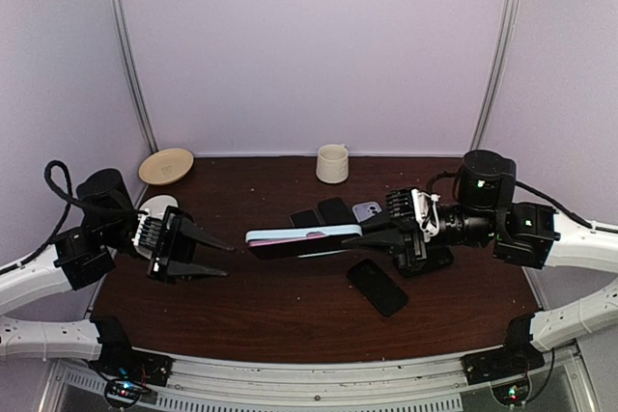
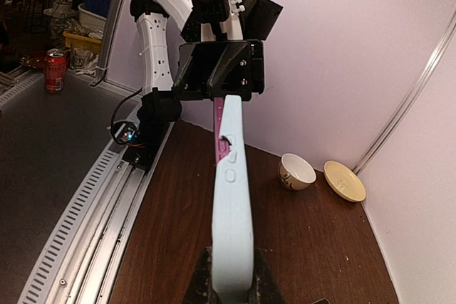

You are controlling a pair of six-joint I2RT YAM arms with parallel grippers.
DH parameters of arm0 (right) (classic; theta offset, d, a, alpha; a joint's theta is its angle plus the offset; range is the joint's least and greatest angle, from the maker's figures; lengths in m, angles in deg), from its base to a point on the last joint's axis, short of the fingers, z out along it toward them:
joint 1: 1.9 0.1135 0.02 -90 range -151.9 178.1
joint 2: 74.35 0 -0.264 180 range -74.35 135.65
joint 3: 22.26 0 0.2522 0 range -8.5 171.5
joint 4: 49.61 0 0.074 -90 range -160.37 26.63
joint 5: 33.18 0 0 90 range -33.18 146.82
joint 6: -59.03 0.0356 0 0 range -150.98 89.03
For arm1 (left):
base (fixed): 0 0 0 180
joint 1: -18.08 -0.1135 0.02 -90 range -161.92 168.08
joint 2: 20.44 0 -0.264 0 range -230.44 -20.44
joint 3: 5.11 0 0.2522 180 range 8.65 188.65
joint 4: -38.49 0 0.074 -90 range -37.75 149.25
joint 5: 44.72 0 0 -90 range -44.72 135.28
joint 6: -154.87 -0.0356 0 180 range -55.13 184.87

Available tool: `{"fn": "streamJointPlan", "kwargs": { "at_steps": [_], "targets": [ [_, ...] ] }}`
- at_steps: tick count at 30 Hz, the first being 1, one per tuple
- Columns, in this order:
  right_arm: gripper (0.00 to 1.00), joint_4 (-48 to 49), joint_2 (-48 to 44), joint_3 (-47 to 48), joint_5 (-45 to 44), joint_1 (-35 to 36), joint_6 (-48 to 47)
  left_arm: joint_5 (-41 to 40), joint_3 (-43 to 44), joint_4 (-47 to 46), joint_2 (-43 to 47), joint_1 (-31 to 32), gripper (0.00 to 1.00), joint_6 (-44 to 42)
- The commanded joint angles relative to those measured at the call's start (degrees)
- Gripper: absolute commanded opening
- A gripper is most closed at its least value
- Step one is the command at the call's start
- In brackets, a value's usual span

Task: Take the phone out of the phone case
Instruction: Pass from the right arm to the left

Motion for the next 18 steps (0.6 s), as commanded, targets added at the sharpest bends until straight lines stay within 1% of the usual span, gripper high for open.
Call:
{"fn": "streamJointPlan", "kwargs": {
  "at_steps": [1, 18],
  "targets": [
    [0.00, 6.21, 0.45, 3.18, 3.27, 0.35, 0.00, 2.47, 0.01, -3.20, -0.26, -0.18, 0.33, 1.67],
    [0.00, 9.95, 3.33, 4.87, 6.11, 0.84, 1.12, 2.82, -0.08, -3.65, -1.57, -0.21, 0.34, 2.73]
  ]
}}
